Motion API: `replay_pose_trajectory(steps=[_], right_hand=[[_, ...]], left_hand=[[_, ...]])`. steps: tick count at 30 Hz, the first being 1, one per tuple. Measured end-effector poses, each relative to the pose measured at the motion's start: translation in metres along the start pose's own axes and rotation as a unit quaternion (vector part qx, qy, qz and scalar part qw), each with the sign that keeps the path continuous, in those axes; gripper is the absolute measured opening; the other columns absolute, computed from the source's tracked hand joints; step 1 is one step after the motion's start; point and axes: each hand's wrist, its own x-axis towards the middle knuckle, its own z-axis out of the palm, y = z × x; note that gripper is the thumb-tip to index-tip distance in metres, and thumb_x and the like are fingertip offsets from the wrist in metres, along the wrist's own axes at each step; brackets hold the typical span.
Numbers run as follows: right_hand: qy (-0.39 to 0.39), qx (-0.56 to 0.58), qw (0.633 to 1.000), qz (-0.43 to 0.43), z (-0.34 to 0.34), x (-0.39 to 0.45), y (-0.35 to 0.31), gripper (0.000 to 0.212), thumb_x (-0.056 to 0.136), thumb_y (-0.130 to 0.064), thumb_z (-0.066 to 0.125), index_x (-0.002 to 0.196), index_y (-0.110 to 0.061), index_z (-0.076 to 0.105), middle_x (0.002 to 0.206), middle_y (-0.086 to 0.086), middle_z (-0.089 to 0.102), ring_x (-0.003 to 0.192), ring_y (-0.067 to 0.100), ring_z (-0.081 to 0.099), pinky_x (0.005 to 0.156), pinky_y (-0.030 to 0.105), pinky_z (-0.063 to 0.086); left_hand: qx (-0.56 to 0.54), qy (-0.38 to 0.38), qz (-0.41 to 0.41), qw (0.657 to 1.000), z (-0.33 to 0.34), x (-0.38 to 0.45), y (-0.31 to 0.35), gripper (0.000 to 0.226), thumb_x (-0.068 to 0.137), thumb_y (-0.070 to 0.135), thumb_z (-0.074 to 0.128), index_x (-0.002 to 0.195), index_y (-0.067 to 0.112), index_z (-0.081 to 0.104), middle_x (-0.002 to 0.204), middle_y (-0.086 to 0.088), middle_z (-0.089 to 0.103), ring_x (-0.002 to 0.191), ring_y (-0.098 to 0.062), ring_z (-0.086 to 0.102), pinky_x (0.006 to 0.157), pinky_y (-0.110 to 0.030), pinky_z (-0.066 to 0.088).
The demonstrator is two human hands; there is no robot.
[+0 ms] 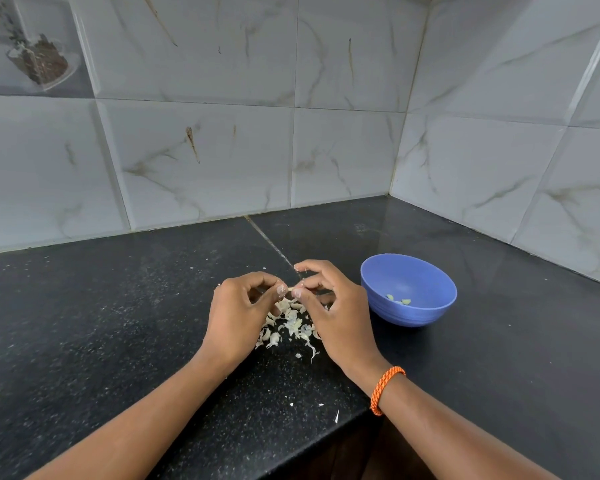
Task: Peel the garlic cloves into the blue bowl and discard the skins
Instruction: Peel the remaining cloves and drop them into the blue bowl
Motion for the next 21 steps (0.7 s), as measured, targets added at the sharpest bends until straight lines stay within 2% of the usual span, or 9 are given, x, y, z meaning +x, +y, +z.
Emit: replay_pose_trajectory(steps=[5, 7, 9, 12, 15, 21], right_hand=[[0.004, -0.032, 0.999, -0.012, 0.001, -0.002, 0.001, 0.034, 0.1, -0.013, 0.073, 0.128, -0.031, 0.07, 0.096, -0.012, 0.074, 0.091, 0.01, 0.072, 0.073, 0.018, 0.056], [0.009, -0.066, 0.998, -0.013, 0.001, -0.002, 0.001, 0.038, 0.099, -0.014, 0.075, 0.129, -0.036, 0.068, 0.095, -0.016, 0.073, 0.09, 0.011, 0.07, 0.075, 0.028, 0.058], [0.008, -0.1, 0.995, -0.024, -0.001, 0.001, -0.004, 0.041, 0.098, -0.014, 0.075, 0.131, -0.037, 0.066, 0.095, -0.018, 0.071, 0.088, 0.009, 0.066, 0.073, 0.03, 0.057], [-0.016, -0.157, 0.985, -0.07, -0.012, 0.014, -0.017, 0.043, 0.096, -0.012, 0.075, 0.131, -0.034, 0.065, 0.095, -0.016, 0.069, 0.086, 0.002, 0.058, 0.075, 0.021, 0.051], [-0.038, -0.219, 0.971, -0.087, -0.032, 0.029, -0.03, 0.043, 0.095, -0.012, 0.073, 0.13, -0.035, 0.063, 0.095, -0.014, 0.068, 0.088, 0.005, 0.056, 0.077, 0.028, 0.054], [-0.017, -0.298, 0.954, 0.009, -0.094, 0.062, -0.03, 0.041, 0.087, 0.005, 0.065, 0.116, -0.024, 0.07, 0.086, -0.01, 0.073, 0.079, 0.012, 0.061, 0.075, 0.038, 0.057]], left_hand=[[0.008, -0.021, 0.013, 1.0, 0.002, 0.0, -0.003, 0.02, 0.108, 0.018, 0.066, 0.096, 0.029, 0.079, 0.073, -0.001, 0.076, 0.067, -0.024, 0.074, 0.068, -0.052, 0.062], [0.01, -0.022, 0.01, 1.0, 0.002, 0.001, -0.005, 0.026, 0.109, 0.014, 0.062, 0.098, 0.031, 0.079, 0.077, -0.001, 0.076, 0.069, -0.025, 0.074, 0.069, -0.055, 0.062], [0.016, -0.014, 0.009, 1.0, 0.001, 0.002, -0.007, 0.034, 0.109, 0.006, 0.06, 0.102, 0.034, 0.079, 0.085, 0.003, 0.079, 0.073, -0.022, 0.075, 0.069, -0.056, 0.063], [0.04, -0.004, 0.019, 0.999, -0.001, 0.002, -0.004, 0.032, 0.104, 0.003, 0.066, 0.108, 0.029, 0.083, 0.095, 0.015, 0.081, 0.081, -0.01, 0.078, 0.077, -0.047, 0.065], [0.039, -0.01, 0.015, 0.999, -0.001, -0.002, 0.001, 0.03, 0.103, 0.006, 0.069, 0.112, 0.03, 0.084, 0.096, 0.02, 0.081, 0.088, -0.002, 0.078, 0.088, -0.037, 0.064], [0.04, -0.012, 0.019, 0.999, -0.002, -0.006, 0.007, 0.027, 0.104, 0.011, 0.069, 0.118, 0.031, 0.081, 0.094, 0.02, 0.081, 0.089, 0.0, 0.077, 0.089, -0.031, 0.063]])
